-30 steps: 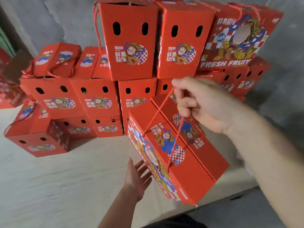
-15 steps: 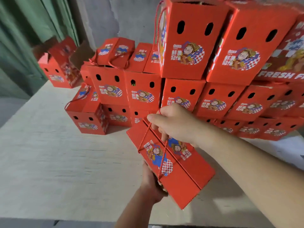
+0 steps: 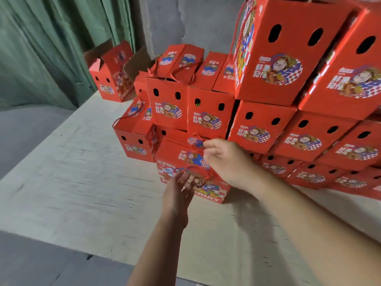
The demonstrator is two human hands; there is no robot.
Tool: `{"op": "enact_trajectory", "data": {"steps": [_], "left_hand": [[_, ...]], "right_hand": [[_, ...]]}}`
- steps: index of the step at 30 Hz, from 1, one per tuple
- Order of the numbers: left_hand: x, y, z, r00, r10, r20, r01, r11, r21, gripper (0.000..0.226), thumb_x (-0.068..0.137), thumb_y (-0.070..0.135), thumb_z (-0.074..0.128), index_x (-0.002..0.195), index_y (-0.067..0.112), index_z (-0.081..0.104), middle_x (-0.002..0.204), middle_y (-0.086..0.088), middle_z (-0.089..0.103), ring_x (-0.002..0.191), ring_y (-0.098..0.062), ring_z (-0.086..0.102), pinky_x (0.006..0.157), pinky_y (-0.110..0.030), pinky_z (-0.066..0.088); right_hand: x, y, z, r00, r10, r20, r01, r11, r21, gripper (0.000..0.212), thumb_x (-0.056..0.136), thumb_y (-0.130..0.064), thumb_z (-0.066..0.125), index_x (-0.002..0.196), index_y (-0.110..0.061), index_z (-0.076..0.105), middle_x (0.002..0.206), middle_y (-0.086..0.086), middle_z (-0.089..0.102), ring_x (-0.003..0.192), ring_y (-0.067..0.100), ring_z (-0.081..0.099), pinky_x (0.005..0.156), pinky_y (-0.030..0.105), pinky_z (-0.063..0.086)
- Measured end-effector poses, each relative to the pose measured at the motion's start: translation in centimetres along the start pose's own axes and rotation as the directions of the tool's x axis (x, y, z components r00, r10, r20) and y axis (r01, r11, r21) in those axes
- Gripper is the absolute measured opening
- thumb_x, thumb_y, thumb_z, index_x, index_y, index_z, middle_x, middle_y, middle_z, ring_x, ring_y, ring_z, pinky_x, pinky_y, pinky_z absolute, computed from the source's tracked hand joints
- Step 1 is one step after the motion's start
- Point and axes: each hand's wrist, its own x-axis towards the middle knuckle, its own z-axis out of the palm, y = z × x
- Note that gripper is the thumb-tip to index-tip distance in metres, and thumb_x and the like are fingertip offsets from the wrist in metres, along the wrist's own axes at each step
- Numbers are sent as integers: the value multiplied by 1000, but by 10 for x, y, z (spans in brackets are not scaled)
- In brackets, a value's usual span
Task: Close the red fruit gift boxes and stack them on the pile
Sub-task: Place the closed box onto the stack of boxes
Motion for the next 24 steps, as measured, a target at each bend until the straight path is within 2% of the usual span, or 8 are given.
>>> {"op": "enact_trajectory", "data": {"steps": [2, 5, 8, 10, 13, 18, 21, 24], "left_hand": [[-10, -7, 8, 999, 40, 0, -40, 999, -1, 28, 107, 36, 50, 126, 23, 66, 116, 6, 76, 103, -15, 74, 99, -35, 51], [-30, -25, 29, 993, 98, 68, -103, 992, 72, 21, 104, 33, 56, 119, 23, 68, 100, 6, 74, 88, -14, 70, 92, -34, 52], [-52, -40, 62, 968, 105, 227, -140, 979, 145, 20, 104, 25, 57, 121, 24, 69, 106, 1, 76, 93, -17, 71, 84, -33, 55], [-68, -49, 88, 924, 61, 377, -151, 965, 213, 19, 104, 23, 58, 117, 27, 72, 114, -5, 78, 102, -19, 74, 82, -30, 56], [-89, -65, 124, 829, -18, 560, -168, 945, 279, 23, 102, 25, 61, 121, 29, 72, 121, -5, 76, 117, -21, 71, 98, -36, 54], [-110, -108, 171, 735, -105, 670, -197, 912, 359, 27, 99, 30, 58, 121, 32, 74, 122, -6, 76, 118, -25, 70, 110, -47, 50], [-128, -144, 201, 661, -172, 731, -235, 877, 419, 28, 97, 37, 58, 121, 36, 73, 124, -6, 75, 121, -30, 68, 114, -53, 46], [-151, -186, 237, 572, -251, 781, -297, 824, 482, 33, 96, 45, 59, 128, 45, 68, 128, 2, 73, 123, -21, 67, 115, -50, 44]], "right_hand": [[-14, 18, 12, 999, 29, -45, -24, 994, 106, 38, 105, -19, 56, 143, -17, 56, 140, 5, 64, 119, 9, 63, 104, 24, 49], [-37, 41, 22, 984, 116, -139, -71, 953, 295, 31, 104, -7, 55, 129, -23, 60, 134, 6, 66, 109, -4, 62, 85, 7, 49], [-62, 62, 13, 940, 188, -286, -59, 912, 406, 39, 102, 1, 51, 128, -27, 59, 129, -3, 66, 99, -10, 66, 74, 8, 51], [-77, 74, -6, 903, 199, -380, -37, 919, 392, 42, 101, -1, 51, 132, -29, 61, 129, -12, 65, 106, -10, 65, 89, 15, 55], [-100, 91, -38, 856, 207, -473, -16, 926, 376, 42, 102, -4, 53, 130, -34, 64, 126, -16, 68, 118, -3, 63, 103, 24, 52], [-150, 128, -89, 756, 270, -596, -15, 918, 396, 37, 103, -11, 58, 125, -39, 67, 112, -24, 72, 108, -2, 67, 87, 12, 51], [-187, 158, -121, 681, 325, -656, -5, 898, 440, 36, 102, -9, 59, 128, -33, 66, 111, -19, 74, 106, 1, 69, 87, 15, 52], [-228, 192, -155, 617, 371, -694, 6, 880, 476, 36, 102, -8, 57, 123, -35, 68, 108, -19, 76, 104, 2, 71, 88, 20, 56]]}}
